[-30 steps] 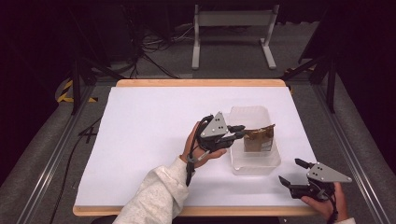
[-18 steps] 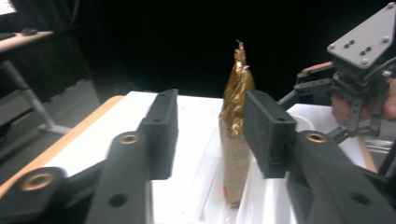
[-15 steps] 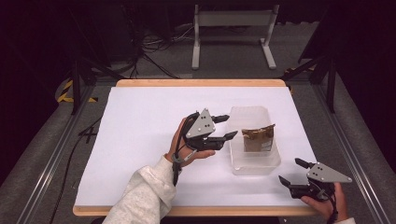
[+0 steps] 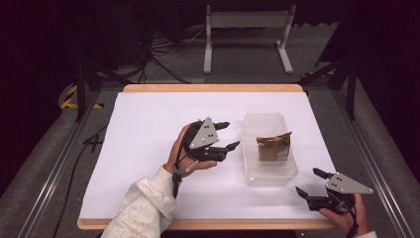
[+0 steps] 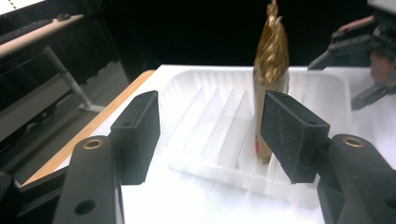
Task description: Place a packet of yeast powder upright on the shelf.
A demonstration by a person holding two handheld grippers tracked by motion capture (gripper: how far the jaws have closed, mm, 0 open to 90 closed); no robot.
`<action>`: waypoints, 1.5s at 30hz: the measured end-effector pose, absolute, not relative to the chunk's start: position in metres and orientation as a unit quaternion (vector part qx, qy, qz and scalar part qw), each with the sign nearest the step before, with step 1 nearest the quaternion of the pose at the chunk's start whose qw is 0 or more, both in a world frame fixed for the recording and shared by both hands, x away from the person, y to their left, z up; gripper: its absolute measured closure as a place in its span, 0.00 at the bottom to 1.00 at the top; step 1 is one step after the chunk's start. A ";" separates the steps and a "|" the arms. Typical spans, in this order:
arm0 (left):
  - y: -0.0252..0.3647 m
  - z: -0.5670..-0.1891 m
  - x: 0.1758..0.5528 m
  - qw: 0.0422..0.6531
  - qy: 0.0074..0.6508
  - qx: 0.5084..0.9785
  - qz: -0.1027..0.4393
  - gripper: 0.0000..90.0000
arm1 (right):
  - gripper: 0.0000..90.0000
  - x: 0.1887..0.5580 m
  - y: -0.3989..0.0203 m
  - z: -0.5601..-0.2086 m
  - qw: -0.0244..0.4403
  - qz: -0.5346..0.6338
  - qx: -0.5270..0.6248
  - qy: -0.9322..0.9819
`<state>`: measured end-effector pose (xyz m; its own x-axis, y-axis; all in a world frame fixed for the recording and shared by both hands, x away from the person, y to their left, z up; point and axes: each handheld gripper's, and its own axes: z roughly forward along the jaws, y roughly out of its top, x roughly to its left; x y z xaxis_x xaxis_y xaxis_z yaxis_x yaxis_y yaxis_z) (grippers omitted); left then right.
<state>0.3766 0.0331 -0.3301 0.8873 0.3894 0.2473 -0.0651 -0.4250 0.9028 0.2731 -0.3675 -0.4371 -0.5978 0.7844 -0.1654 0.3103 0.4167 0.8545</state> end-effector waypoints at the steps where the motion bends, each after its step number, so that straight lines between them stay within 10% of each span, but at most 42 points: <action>1: 0.034 -0.331 0.378 0.524 0.104 0.817 0.216 0.42 | 0.16 0.273 -0.368 -0.437 0.285 0.416 0.346 0.792; 45: 0.099 -0.379 0.395 0.408 0.175 0.856 0.266 0.23 | 0.15 0.274 -0.367 -0.438 0.286 0.412 0.344 0.794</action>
